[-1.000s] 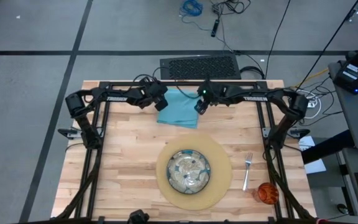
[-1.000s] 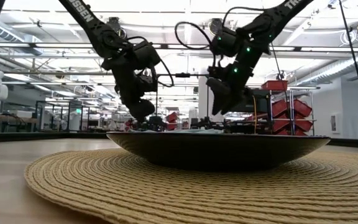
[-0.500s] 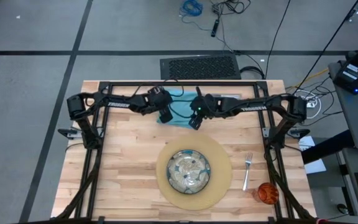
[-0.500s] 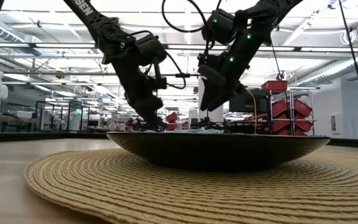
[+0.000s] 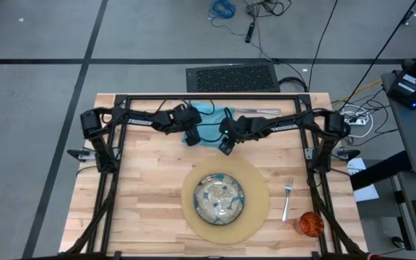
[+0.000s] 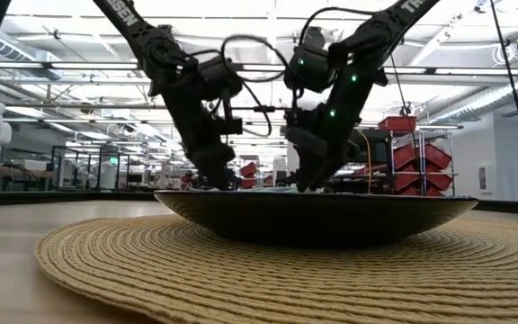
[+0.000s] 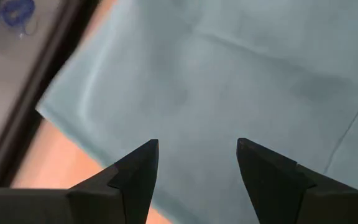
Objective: Set table place
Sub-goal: Fold the blue napkin
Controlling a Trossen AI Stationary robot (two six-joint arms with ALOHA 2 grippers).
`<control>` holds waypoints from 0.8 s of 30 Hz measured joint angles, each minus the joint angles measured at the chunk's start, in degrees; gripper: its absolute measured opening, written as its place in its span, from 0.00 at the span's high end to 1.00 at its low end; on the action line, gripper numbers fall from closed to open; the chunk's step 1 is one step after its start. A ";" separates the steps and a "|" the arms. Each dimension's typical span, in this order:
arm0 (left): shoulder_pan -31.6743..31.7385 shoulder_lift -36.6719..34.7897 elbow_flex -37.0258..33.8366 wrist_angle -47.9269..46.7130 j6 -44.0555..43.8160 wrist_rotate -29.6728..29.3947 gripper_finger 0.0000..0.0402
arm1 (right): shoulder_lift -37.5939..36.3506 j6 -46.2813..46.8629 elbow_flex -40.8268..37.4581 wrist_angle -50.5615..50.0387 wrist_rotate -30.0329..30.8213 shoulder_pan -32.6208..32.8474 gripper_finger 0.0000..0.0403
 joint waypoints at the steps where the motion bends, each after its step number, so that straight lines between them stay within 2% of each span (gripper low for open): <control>1: 0.02 0.87 0.00 0.14 0.00 0.08 0.49 | 0.10 0.75 0.00 -0.56 0.16 -0.59 0.54; 9: -0.20 5.91 0.33 1.45 -0.19 -0.06 0.49 | -0.67 5.49 0.01 -2.21 -0.34 -3.73 0.54; 16: -0.31 5.84 0.15 2.57 0.00 -0.19 0.49 | -0.67 9.88 0.01 -3.93 -4.80 -4.65 0.54; 24: -0.31 5.95 0.04 4.65 0.42 0.08 0.49 | -0.67 13.21 0.00 1.77 -9.36 -4.97 0.54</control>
